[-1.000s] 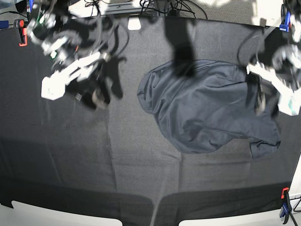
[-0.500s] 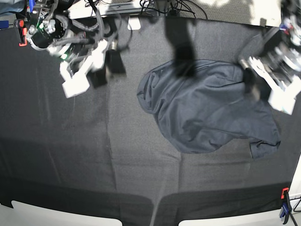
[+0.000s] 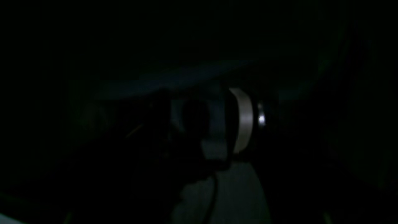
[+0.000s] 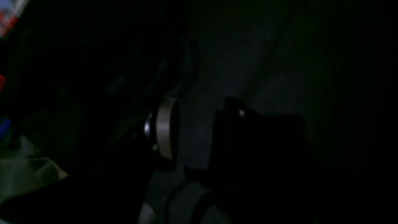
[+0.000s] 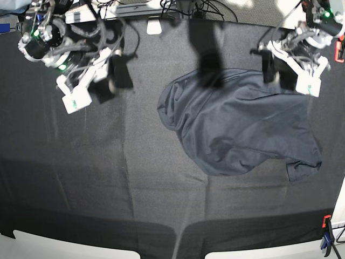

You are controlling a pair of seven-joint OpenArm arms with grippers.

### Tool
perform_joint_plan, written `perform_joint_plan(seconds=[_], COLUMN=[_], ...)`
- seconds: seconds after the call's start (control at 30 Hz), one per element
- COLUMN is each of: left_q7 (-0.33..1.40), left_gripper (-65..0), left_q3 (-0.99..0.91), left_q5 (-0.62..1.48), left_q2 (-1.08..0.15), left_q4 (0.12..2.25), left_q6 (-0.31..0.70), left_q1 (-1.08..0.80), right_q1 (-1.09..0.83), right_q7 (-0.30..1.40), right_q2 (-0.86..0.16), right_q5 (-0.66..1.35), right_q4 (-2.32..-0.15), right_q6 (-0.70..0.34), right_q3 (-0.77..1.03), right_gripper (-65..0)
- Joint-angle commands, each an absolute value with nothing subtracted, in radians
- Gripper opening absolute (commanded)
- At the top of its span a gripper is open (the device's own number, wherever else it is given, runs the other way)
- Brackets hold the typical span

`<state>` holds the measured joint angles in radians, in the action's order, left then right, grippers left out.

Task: Layout the t-shirt on the table in an organized manner, then fold the t-shirt properly
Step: 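Grasp the edge of the grey t-shirt with the right gripper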

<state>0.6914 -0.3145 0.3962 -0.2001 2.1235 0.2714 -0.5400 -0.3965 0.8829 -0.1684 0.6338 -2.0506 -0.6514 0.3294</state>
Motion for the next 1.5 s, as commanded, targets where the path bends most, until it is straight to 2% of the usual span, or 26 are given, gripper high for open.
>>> perform_joint_plan(seconds=[0.0,0.1,0.27,0.5,0.63,0.77,0.97,1.2,1.47], left_q7=[0.660,0.666,0.670,0.784,0.863,0.866,0.867,0.867,0.863], left_gripper=[-38.1,-38.1,-38.1,-38.1,-38.1,-38.1,-38.1,-38.1,-38.1], left_q3=[-0.320,-0.320,-0.320,-0.320,-0.320,-0.320,-0.320,-0.320,-0.320], left_q5=[0.381,0.320,0.239,0.237,0.318,0.440,0.454,0.454,0.454], left_q2=[-0.208,-0.209,-0.228,-0.336,-0.378,-0.380,-0.380,-0.381,-0.381], left_q4=[2.139,2.139,2.139,2.139,2.139,2.139,2.139,2.139,2.139], left_q6=[0.258,0.246,0.246,0.246,0.246,0.246,0.246,0.247,0.246], left_q1=[-0.542,-0.521,-0.450,-0.309,-0.242,-0.247,-0.247,-0.247,-0.246], right_q1=[-0.391,-0.391,-0.391,-0.390,-0.355,-0.279,-0.148,-0.030,-0.020], right_q7=[0.823,0.759,0.770,0.765,0.702,0.692,0.702,0.793,0.799], right_q2=[-0.174,-0.174,-0.168,-0.041,0.010,0.047,0.086,0.088,0.089], right_q5=[0.671,0.696,0.743,0.713,0.567,0.527,0.451,0.426,0.418], right_q4=[-2.069,-2.069,-2.069,-2.069,-2.051,-2.007,-1.803,-1.554,-1.446], right_q6=[-0.678,-0.678,-0.678,-0.685,-0.676,-0.635,-0.613,-0.619,-0.633], right_q3=[0.333,0.333,0.333,0.333,0.333,0.333,0.333,0.331,0.232], right_gripper=[-41.4,-41.4,-41.4,-41.4,-41.4,-41.4,-41.4,-41.4,-41.4])
